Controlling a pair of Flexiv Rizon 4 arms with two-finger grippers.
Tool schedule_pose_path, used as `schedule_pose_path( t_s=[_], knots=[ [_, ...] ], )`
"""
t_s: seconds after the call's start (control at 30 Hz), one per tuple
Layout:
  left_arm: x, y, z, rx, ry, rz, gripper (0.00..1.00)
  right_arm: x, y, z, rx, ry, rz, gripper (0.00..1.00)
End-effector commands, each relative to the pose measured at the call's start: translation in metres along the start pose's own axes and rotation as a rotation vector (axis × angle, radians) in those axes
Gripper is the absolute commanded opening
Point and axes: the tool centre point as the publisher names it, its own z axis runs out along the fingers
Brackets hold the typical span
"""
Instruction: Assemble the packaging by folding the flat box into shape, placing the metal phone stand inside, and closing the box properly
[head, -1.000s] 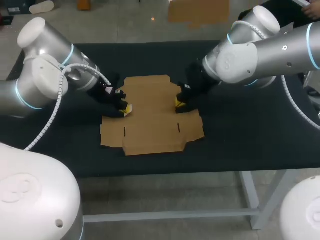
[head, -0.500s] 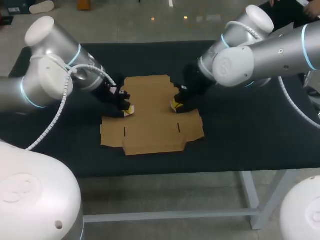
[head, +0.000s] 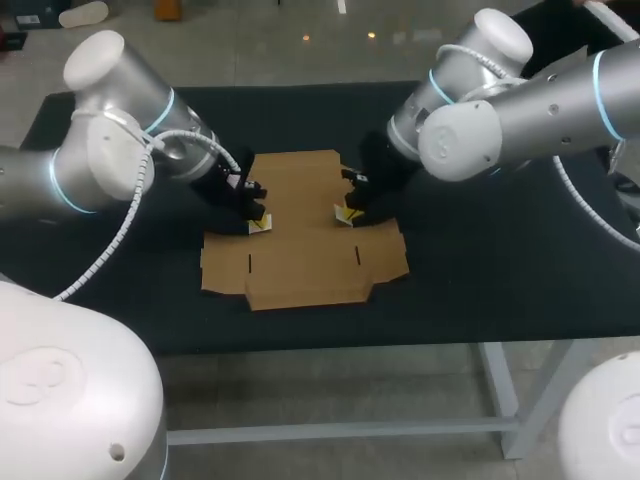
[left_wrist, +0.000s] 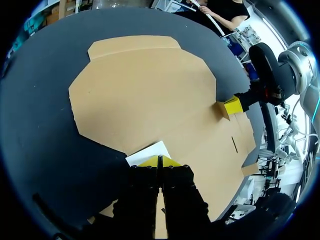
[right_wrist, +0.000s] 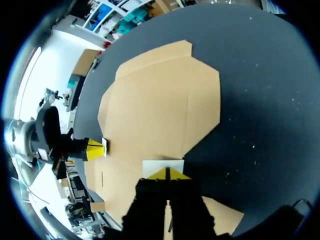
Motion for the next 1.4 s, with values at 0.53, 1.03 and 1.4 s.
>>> schedule_pose_path(
  t_s=[0.53,1.03,1.4],
  knots=[
    [-0.006,-0.004,0.018,-0.039,-0.101,-0.063,0.0,0.003,0.001,0.025,0.037,-0.109,0.025,0.0],
    [-0.007,0.004,-0.027,0.024,-0.05,-0.088,0.0,-0.005,-0.006,-0.021,-0.039,0.018,0.031,0.0],
    [-0.014,0.019,-0.072,0.077,0.043,-0.122,0.0,-0.031,-0.021,-0.065,-0.079,0.211,0.071,0.0]
  ],
)
